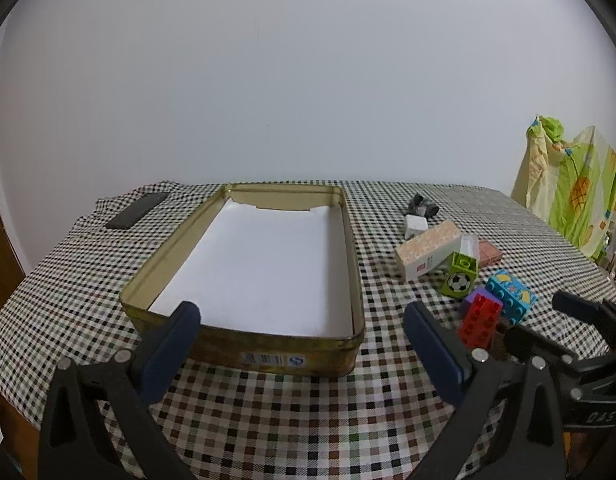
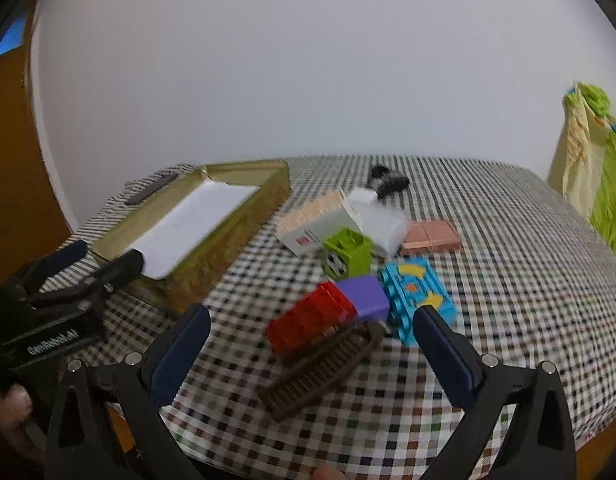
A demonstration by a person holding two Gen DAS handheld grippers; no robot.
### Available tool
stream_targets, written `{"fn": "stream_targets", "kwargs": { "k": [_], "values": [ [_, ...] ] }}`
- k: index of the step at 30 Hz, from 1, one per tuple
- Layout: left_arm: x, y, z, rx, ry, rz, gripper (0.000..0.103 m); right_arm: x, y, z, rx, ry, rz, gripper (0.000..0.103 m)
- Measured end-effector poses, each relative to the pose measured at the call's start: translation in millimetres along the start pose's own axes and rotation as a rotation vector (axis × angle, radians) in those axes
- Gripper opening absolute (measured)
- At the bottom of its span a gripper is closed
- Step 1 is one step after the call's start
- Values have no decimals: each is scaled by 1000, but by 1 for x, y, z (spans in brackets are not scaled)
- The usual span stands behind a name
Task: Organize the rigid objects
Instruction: 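Reach both grippers toward the red brick and brown comb piece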
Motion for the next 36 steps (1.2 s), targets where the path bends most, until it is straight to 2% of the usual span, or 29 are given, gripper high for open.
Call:
{"fn": "stream_targets", "kwargs": {
  "k": [4, 10, 16, 21, 26, 29, 32, 33, 36],
  "values": [
    [-3, -5, 7, 7, -3, 1, 103, -8, -13, 19, 57, -12, 25, 102],
    [-13, -8, 12, 11, -35, 17, 103, -15, -24, 39, 94, -49, 31, 101],
    [-26, -12, 16, 27, -58, 47, 103, -17, -28, 42, 102, -105, -24, 74],
    [-41, -10, 12, 13, -88, 80, 103, -23, -31, 37, 87, -95, -40, 61],
    [-58, -10, 16, 32, -125, 116, 103, -25, -35, 31, 76, -46, -53, 59],
    [-69, -10, 19, 35, -137, 140, 103, -28, -40, 24, 60, -49, -74, 58],
    [-78, -10, 20, 35, -143, 157, 103, -31, -42, 21, 53, -50, -77, 43],
    [-82, -10, 22, 37, -147, 164, 103, -33, -42, 21, 48, -59, -78, 34],
    [-93, -9, 24, 42, -157, 187, 103, -41, -42, 21, 39, -38, -59, 28]
  ]
}}
Point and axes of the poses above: each gripper's, at about its wrist camera, not at the fingertips, and z roughly the way its jaws point, x to its left, y to its top, the point moved 3 cm from there along z, roughly the way its jaws point, and after that the axes turned 1 degree about x, right-handed, at the moved point
